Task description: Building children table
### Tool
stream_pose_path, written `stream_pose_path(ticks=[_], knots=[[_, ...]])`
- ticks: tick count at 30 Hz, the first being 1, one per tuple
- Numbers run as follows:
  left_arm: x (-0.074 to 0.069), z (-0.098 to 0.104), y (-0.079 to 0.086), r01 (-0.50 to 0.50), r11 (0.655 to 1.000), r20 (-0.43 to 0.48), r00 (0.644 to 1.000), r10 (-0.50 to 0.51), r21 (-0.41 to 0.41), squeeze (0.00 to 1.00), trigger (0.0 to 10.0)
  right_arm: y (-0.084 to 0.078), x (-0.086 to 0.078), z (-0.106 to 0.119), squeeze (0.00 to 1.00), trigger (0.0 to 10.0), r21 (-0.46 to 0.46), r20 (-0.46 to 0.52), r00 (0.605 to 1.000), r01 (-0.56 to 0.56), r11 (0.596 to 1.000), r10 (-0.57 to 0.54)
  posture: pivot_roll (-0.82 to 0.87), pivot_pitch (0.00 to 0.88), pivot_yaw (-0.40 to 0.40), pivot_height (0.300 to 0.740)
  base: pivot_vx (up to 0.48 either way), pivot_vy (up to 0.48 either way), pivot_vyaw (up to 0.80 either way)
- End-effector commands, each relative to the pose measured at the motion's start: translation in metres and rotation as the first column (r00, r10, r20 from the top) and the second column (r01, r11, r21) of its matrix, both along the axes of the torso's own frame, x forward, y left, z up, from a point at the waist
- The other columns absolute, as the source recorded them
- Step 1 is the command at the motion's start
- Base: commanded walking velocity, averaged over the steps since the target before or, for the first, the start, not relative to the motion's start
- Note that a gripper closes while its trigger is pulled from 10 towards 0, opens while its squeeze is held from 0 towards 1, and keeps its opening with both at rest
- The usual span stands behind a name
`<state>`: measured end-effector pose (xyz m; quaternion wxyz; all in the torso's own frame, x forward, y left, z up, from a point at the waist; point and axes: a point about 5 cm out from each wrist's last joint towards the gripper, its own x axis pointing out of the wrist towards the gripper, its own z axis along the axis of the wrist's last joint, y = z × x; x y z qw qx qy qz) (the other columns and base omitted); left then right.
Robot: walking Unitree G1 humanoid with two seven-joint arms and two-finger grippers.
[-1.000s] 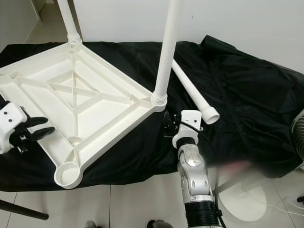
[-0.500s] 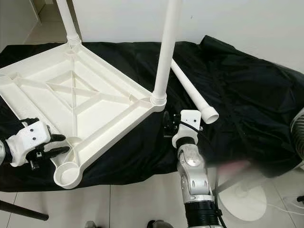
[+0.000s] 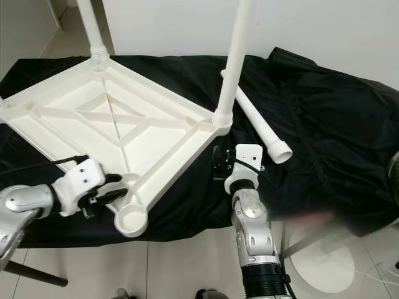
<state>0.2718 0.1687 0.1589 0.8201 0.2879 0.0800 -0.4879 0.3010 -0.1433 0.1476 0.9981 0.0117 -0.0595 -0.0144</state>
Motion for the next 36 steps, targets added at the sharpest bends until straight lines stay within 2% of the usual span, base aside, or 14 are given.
stream_pose_path(ticks=[1, 6, 11, 14, 19, 20, 22, 24, 29, 34, 35, 36], knots=[[0.008, -0.006, -0.005, -0.077, 0.997, 0.034, 0.996, 0.077, 0.000, 0.00, 10.0, -0.002, -0.002, -0.004, 0.00, 10.0, 0.011, -0.015, 1.000, 0.010, 1.000, -0.010, -0.05, 0.113, -0.002, 0.740, 0.000, 0.000, 0.00], [0.016, -0.004, -0.012, -0.104, 0.994, 0.058, 0.993, 0.106, -0.026, 0.00, 10.0, -0.002, -0.001, -0.004, 0.00, 10.0, 0.012, -0.016, 1.000, 0.010, 1.000, -0.010, -0.05, 0.106, -0.001, 0.740, 0.000, 0.000, 0.00], [0.022, 0.004, -0.002, -0.094, 0.995, 0.073, 0.993, 0.095, -0.021, 0.00, 10.0, -0.001, 0.000, -0.004, 0.00, 10.0, 0.010, -0.017, 1.000, 0.002, 1.000, -0.002, -0.05, 0.099, 0.001, 0.740, 0.000, 0.000, 0.00], [0.028, 0.019, 0.013, -0.079, 0.995, 0.063, 0.995, 0.083, -0.060, 0.00, 10.0, 0.001, 0.001, -0.005, 0.00, 10.0, 0.010, -0.022, 1.000, -0.020, 1.000, 0.020, -0.04, 0.095, 0.001, 0.740, 0.000, 0.000, 0.00], [0.030, 0.027, 0.017, -0.043, 0.993, 0.039, 0.998, 0.048, -0.111, 0.00, 10.0, 0.003, 0.001, -0.006, 0.00, 10.0, 0.004, -0.022, 0.999, -0.033, 0.999, 0.033, -0.04, 0.093, 0.001, 0.740, 0.000, 0.000, 0.00], [0.031, 0.028, 0.020, -0.029, 0.992, 0.018, 0.999, 0.032, -0.125, 1.00, 10.0, 0.002, 0.001, -0.006, 0.00, 10.0, 0.002, -0.022, 0.999, -0.036, 0.999, 0.036, -0.04, 0.088, -0.001, 0.740, 0.000, 0.000, 0.00], [0.032, 0.028, 0.024, -0.018, 0.993, 0.006, 1.000, 0.019, -0.119, 1.00, 10.0, 0.002, 0.001, -0.007, 0.00, 10.0, -0.001, -0.024, 0.999, -0.044, 0.999, 0.044, -0.04, 0.087, -0.002, 0.740, 0.000, 0.000, 0.00], [0.036, 0.021, 0.028, 0.007, 0.997, -0.012, 1.000, -0.008, -0.078, 1.00, 10.0, 0.002, 0.000, -0.007, 0.00, 10.0, -0.006, -0.023, 0.997, -0.072, 0.997, 0.072, -0.04, 0.082, -0.007, 0.740, 0.000, 0.000, 0.00], [0.036, 0.016, 0.022, 0.084, 0.995, -0.040, 0.995, -0.086, -0.057, 1.00, 10.0, 0.002, -0.001, -0.006, 0.00, 10.0, -0.018, -0.018, 0.993, -0.114, 0.993, 0.114, -0.04, 0.074, -0.013, 0.740, 0.000, 0.000, 0.00], [0.044, 0.009, 0.024, 0.078, 0.996, -0.043, 0.996, -0.076, 0.045, 1.00, 10.0, 0.001, -0.001, -0.006, 0.00, 10.0, -0.036, -0.019, 0.991, -0.134, 0.990, 0.134, -0.05, 0.067, -0.015, 0.740, 0.000, 0.000, 0.00], [0.046, 0.007, 0.024, 0.077, 0.995, -0.047, 0.996, -0.074, 0.066, 0.39, 10.0, 0.001, -0.001, -0.005, 0.00, 10.0, -0.039, -0.018, 0.990, -0.140, 0.989, 0.139, -0.05, 0.067, -0.015, 0.740, 0.000, 0.000, 0.00], [0.047, 0.006, 0.023, 0.087, 0.993, -0.051, 0.995, -0.083, 0.081, 0.00, 10.0, 0.001, 0.000, -0.005, 0.00, 10.0, -0.042, -0.017, 0.990, -0.142, 0.989, 0.142, -0.05, 0.066, -0.015, 0.740, 0.000, 0.000, 0.00]])
